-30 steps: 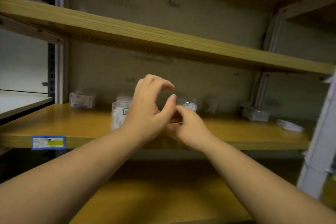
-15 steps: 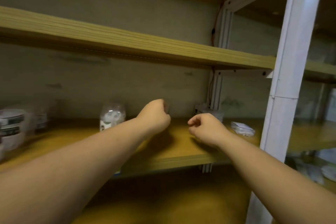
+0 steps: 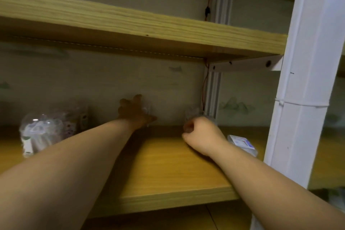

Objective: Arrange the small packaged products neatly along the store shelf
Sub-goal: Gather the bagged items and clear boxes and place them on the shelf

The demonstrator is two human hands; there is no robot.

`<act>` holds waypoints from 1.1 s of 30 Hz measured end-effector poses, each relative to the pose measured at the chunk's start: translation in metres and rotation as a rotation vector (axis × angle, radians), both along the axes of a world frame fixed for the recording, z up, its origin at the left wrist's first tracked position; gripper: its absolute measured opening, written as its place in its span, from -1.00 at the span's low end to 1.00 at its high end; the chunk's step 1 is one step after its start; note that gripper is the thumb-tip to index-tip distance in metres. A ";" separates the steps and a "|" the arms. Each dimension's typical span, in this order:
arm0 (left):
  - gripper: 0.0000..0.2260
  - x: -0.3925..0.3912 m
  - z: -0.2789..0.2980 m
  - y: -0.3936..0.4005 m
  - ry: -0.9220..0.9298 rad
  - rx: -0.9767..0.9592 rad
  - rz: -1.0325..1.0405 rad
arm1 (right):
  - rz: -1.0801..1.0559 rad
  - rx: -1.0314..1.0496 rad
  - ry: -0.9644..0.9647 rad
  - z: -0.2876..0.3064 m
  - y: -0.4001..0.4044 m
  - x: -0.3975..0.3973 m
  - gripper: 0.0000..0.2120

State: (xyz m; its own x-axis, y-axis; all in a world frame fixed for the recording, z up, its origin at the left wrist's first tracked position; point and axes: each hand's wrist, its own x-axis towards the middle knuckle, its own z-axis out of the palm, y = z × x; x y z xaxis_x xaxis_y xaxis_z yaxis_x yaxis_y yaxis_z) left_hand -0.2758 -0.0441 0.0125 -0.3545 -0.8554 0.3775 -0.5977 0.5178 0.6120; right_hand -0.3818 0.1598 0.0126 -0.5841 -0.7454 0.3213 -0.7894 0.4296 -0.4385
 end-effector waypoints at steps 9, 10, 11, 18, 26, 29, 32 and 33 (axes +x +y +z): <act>-0.17 0.005 0.012 -0.007 -0.033 -0.006 -0.150 | -0.259 0.078 0.145 0.026 -0.014 0.001 -0.31; -0.18 0.008 0.014 -0.007 -0.044 0.006 -0.175 | -0.292 0.090 0.141 0.030 -0.014 0.000 -0.25; -0.19 0.010 0.015 -0.007 -0.047 0.022 -0.196 | -0.319 0.098 0.136 0.032 -0.014 -0.002 -0.21; -0.12 0.018 0.010 0.004 -0.017 0.074 -0.234 | -0.285 0.229 -0.080 -0.005 -0.067 -0.074 0.25; -0.19 0.030 0.007 0.023 0.016 0.066 -0.262 | -0.172 0.053 -0.057 0.020 -0.017 -0.008 -0.63; -0.15 0.037 0.007 0.037 0.027 0.055 -0.308 | -0.105 0.011 -0.059 0.017 -0.009 0.002 -0.54; -0.13 0.049 0.011 0.057 -0.002 0.051 -0.345 | -0.060 0.010 -0.052 0.013 -0.007 0.009 -0.48; -0.10 0.052 0.012 0.063 -0.005 0.055 -0.350 | -0.050 0.000 -0.063 0.013 -0.007 0.011 -0.50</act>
State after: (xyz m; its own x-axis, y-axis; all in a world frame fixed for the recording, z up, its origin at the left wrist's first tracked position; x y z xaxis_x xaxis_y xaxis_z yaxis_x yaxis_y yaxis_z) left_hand -0.2242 0.0186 0.0246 -0.6319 -0.7003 0.3320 -0.3927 0.6586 0.6419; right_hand -0.3704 0.1531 0.0256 -0.6398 -0.7145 0.2830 -0.7378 0.4680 -0.4864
